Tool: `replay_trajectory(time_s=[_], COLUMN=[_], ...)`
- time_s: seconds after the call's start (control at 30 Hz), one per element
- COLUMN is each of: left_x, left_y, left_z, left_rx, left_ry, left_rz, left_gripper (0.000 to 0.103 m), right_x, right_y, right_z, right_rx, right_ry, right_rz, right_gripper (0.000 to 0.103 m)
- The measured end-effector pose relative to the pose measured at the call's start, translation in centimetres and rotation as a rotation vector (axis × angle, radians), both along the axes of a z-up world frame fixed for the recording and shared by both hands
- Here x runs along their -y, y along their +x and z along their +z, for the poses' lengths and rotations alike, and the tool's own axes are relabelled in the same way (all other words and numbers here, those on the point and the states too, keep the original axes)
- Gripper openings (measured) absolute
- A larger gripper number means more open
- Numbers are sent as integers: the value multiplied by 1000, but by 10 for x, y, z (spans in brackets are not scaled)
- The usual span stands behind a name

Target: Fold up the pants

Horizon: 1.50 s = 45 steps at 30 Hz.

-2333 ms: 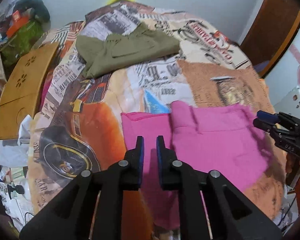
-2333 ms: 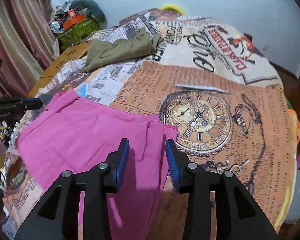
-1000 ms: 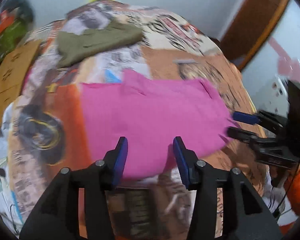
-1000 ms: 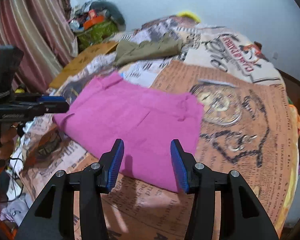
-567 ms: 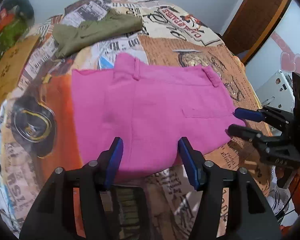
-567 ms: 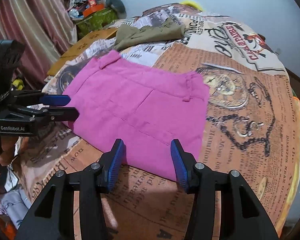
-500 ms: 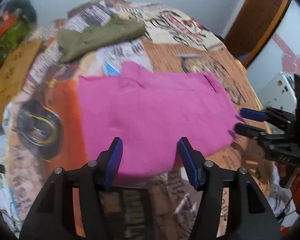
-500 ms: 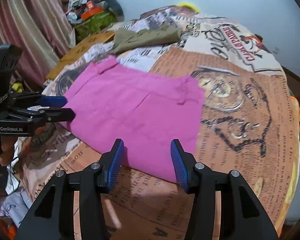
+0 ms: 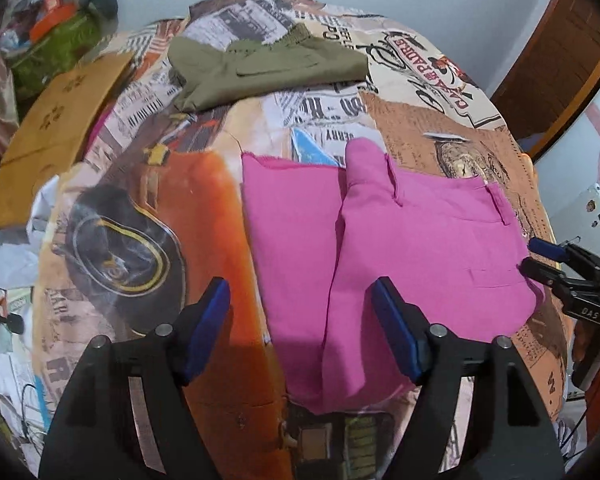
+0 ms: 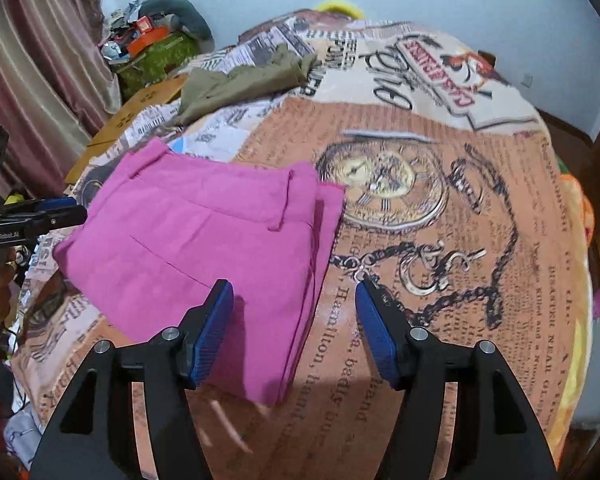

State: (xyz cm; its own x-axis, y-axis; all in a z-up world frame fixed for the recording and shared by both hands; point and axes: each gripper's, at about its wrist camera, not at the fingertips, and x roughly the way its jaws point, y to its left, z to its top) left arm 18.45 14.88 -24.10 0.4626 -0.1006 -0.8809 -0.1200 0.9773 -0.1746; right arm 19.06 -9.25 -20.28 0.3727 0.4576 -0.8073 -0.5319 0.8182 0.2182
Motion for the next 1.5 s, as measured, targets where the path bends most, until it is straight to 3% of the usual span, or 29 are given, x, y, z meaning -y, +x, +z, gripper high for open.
replay_trajectory(time_s=[0.2,0.57,0.83,0.97,1.2,1.27,1.5], left_x=[-8,-17,-10,1,11,13,33], left_y=[12,30,40,44,52,53,53], left_z=[-12,-29,-29,-23,-21,-20,-10], left_rx=[-12,-31,-17,2,-16,-20,6], left_ry=[-119,-198,-166,-135,-106,-131,7], left_rz=[18,44,27,-26,-51,-63,-92], left_gripper=[73,81,80,63,48,33,14], right_x=[-4,-8,-8,-7,1,2,-8], right_y=[13,31,43,47,53,53,42], right_z=[-16,-23,-28,-28,-30,-29,-11], right_rx=[-57,-111,-159,-177,-208,-206,-99], right_ry=[40,105,173,195,242,249,181], right_rz=[8,39,33,14,-26,-37,-28], right_gripper=[61,65,63,50,28,24,14])
